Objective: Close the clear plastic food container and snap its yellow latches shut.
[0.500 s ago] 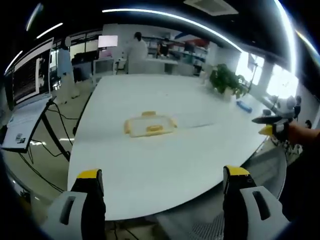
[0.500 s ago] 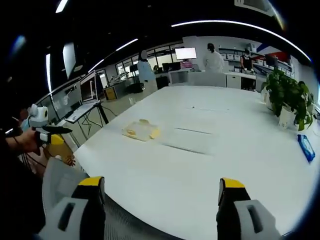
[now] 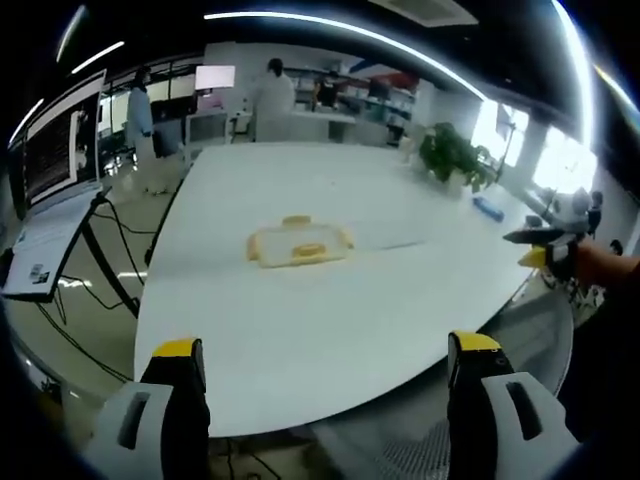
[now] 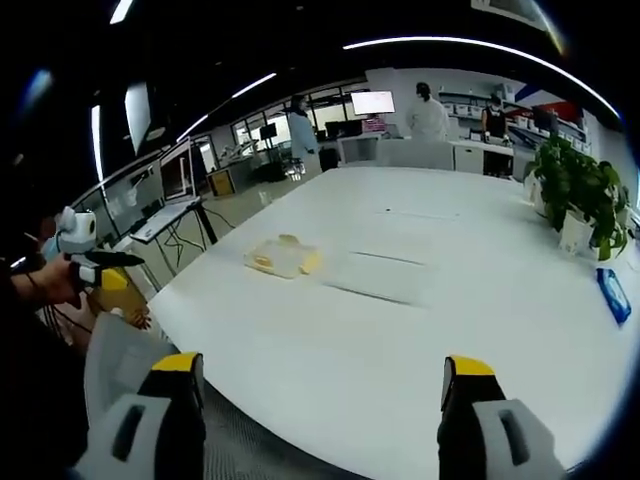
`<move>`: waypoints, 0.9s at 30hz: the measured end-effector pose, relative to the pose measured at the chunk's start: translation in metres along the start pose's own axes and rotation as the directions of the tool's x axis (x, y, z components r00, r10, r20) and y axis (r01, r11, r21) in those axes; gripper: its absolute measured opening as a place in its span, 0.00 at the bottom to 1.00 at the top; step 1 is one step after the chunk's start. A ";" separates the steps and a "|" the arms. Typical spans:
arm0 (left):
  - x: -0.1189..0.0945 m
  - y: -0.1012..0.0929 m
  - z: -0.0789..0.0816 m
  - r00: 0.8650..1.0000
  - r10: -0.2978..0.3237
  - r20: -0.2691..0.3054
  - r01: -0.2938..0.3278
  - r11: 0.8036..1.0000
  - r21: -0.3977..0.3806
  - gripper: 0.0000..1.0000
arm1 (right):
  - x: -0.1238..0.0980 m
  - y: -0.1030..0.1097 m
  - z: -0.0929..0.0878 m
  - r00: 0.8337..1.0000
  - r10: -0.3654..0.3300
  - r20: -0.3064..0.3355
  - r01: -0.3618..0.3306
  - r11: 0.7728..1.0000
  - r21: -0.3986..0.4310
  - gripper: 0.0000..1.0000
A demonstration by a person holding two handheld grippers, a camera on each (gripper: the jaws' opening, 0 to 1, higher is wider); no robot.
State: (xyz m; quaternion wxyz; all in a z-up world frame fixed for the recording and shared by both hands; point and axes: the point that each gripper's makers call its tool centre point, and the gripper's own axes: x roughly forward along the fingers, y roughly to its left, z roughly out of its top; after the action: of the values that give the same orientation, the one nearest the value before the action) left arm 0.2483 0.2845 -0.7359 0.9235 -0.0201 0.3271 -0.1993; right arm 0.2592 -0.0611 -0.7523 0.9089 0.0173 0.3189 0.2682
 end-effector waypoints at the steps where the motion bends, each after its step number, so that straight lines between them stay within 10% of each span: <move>1: 0.000 0.001 0.000 1.000 0.001 -0.001 -0.001 1.000 0.001 0.99 | 0.000 0.000 0.000 1.000 0.000 0.001 0.000 1.000 0.002 1.00; 27: 0.004 0.001 -0.006 0.999 -0.010 -0.032 0.010 1.000 -0.004 0.99 | 0.006 0.003 -0.009 0.999 0.001 -0.043 0.000 1.000 0.027 0.98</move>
State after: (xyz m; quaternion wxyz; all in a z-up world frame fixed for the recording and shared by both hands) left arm 0.2475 0.2848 -0.7434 0.9171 -0.0204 0.3424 -0.2034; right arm 0.2561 -0.0566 -0.7623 0.9015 0.0239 0.3419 0.2644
